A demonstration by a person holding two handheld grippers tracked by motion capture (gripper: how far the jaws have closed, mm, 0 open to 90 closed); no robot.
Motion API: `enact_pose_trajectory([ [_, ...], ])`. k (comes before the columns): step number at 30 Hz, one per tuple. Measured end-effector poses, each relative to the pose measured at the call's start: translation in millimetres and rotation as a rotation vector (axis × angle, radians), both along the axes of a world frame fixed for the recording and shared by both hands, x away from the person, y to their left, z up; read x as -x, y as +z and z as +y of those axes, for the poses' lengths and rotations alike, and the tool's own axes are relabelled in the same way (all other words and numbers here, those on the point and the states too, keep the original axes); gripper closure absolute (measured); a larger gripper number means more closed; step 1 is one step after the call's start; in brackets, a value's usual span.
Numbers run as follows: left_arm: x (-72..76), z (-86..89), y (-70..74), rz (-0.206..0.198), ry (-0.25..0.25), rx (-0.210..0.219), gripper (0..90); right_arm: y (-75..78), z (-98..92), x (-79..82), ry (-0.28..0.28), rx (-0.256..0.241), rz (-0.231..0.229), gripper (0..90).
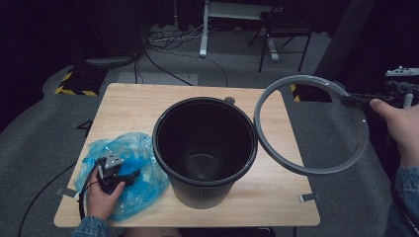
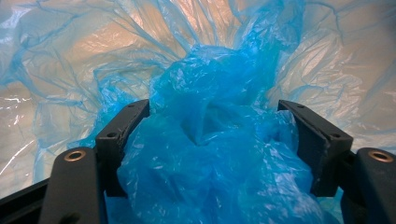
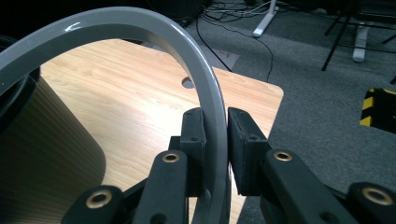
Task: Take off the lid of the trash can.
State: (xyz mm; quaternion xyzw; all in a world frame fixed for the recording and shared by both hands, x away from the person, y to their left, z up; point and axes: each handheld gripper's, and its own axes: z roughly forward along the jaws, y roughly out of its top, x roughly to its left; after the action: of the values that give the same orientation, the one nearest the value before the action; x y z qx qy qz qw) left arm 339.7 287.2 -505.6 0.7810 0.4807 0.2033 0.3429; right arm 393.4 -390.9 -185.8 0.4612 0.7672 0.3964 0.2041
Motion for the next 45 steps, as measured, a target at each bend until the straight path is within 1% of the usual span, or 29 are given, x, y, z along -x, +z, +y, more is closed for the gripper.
enact_pose_trajectory([
  [5, 0.0, 0.0, 0.0, 0.0, 0.0, 0.0, 28.4, -6.9, -10.5, 1.8, -0.024, -0.001, 0.002, 76.9],
  [8, 0.0, 0.0, 0.0, 0.0, 0.0, 0.0, 28.4, -12.2, -17.1, 3.0, -0.041, -0.007, -0.006, 76.9],
  [10, 0.0, 0.0, 0.0, 0.0, 0.0, 0.0, 28.4, -16.6, -21.4, 2.9, -0.049, -0.005, 0.0, 76.9],
  [14, 0.0, 0.0, 0.0, 0.0, 0.0, 0.0, 28.5, -26.8, -28.5, 1.6, -0.064, -0.008, 0.014, 76.9],
  [22, 0.0, 0.0, 0.0, 0.0, 0.0, 0.0, 28.5, -52.4, -36.3, -1.3, -0.075, -0.013, 0.038, 76.9],
  [27, 0.0, 0.0, -0.1, -0.002, 0.0, 0.001, 28.4, -71.1, -35.3, -4.5, -0.072, -0.013, 0.047, 76.8],
  [39, 0.0, 0.0, 0.0, 0.0, 0.0, 0.0, 28.4, -119.3, -25.8, -14.2, -0.056, -0.017, 0.091, 75.5],
  [45, 0.0, 0.0, 0.0, 0.0, 0.0, 0.0, 28.4, -141.0, -20.2, -18.1, -0.055, -0.01, 0.122, 75.4],
])
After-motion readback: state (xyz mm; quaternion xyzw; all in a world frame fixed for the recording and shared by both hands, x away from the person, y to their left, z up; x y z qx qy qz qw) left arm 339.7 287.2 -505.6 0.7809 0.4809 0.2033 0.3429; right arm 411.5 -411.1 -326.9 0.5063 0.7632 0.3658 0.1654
